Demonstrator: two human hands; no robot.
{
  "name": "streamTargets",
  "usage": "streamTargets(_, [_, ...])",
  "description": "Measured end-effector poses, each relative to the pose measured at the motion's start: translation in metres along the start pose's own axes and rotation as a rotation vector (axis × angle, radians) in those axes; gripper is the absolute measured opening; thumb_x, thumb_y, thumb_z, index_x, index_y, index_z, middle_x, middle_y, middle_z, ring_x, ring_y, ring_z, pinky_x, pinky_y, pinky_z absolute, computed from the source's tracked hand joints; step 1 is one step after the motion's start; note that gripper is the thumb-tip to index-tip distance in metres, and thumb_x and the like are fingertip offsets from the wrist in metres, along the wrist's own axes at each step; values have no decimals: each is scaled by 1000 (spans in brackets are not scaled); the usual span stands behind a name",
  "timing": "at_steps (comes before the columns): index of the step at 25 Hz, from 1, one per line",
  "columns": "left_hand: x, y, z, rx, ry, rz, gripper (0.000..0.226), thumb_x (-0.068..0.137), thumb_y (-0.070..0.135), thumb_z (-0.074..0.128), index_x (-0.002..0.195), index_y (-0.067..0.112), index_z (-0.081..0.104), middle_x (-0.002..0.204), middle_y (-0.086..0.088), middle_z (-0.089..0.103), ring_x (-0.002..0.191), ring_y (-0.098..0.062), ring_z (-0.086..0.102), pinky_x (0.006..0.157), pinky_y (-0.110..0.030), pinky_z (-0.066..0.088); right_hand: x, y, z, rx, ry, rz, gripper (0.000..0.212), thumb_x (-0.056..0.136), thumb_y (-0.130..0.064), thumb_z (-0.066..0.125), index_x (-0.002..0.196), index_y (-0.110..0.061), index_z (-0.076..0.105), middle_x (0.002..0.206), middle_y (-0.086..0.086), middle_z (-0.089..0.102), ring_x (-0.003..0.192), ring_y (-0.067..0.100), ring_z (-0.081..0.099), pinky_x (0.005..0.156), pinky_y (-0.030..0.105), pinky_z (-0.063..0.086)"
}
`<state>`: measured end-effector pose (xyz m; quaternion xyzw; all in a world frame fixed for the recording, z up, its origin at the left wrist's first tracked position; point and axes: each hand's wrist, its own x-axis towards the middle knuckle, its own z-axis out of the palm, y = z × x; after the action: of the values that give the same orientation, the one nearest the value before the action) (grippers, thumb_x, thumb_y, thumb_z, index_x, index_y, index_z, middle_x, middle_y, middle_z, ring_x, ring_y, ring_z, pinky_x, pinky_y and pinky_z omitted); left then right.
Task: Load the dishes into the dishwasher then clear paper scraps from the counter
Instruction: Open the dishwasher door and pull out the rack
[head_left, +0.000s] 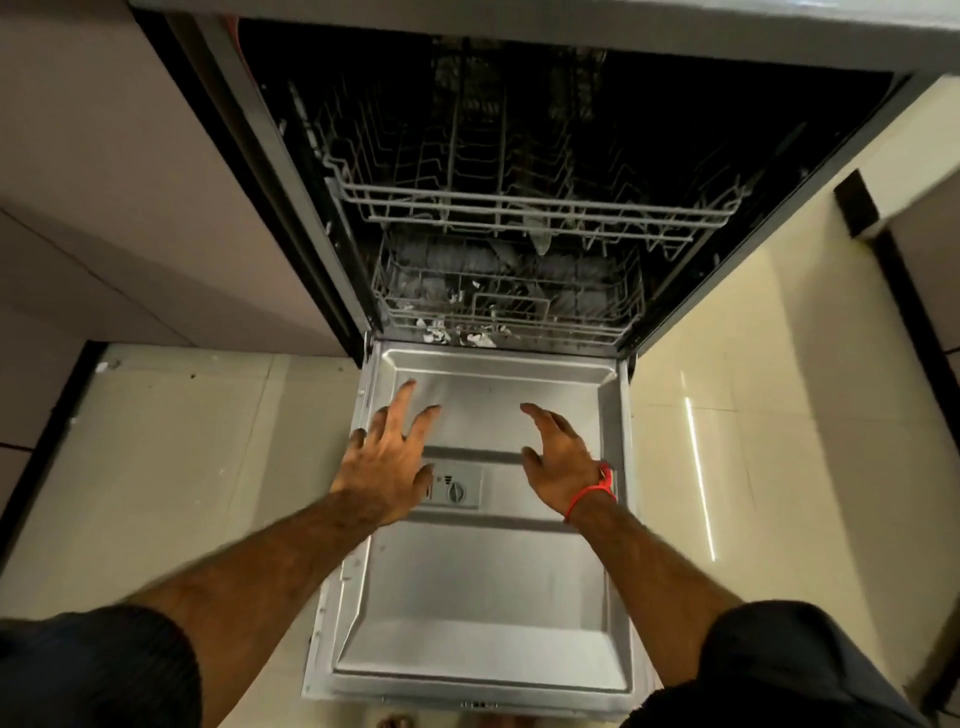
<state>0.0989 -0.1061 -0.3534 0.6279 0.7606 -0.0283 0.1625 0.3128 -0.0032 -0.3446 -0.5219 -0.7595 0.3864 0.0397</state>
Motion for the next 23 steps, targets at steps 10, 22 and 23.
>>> streamTargets(10, [119,43,-100,95,471,26,84,87,46,65,155,25,23,166,-16,3,148,-42,19,116,-61,29,85,-11,-97,-199,457,-228,82,80,2,60,153,-12,27,159,21,18,148,39,15,116,56,29])
streamTargets(22, [148,25,-151,-2,446,-49,50,92,34,63,136,22,44,132,-12,55,128,-41,45,119,-61,22,124,-62,-148,-626,459,-100,47,91,-43,58,133,-20,55,129,16,51,126,43,40,113,62,21])
streamTargets(23, [138,22,-144,-1,466,-37,47,92,36,63,134,22,46,130,-11,57,126,-41,46,119,-61,21,116,-59,-141,-609,514,-133,40,91,-43,58,123,-20,62,120,16,55,116,43,46,108,60,30])
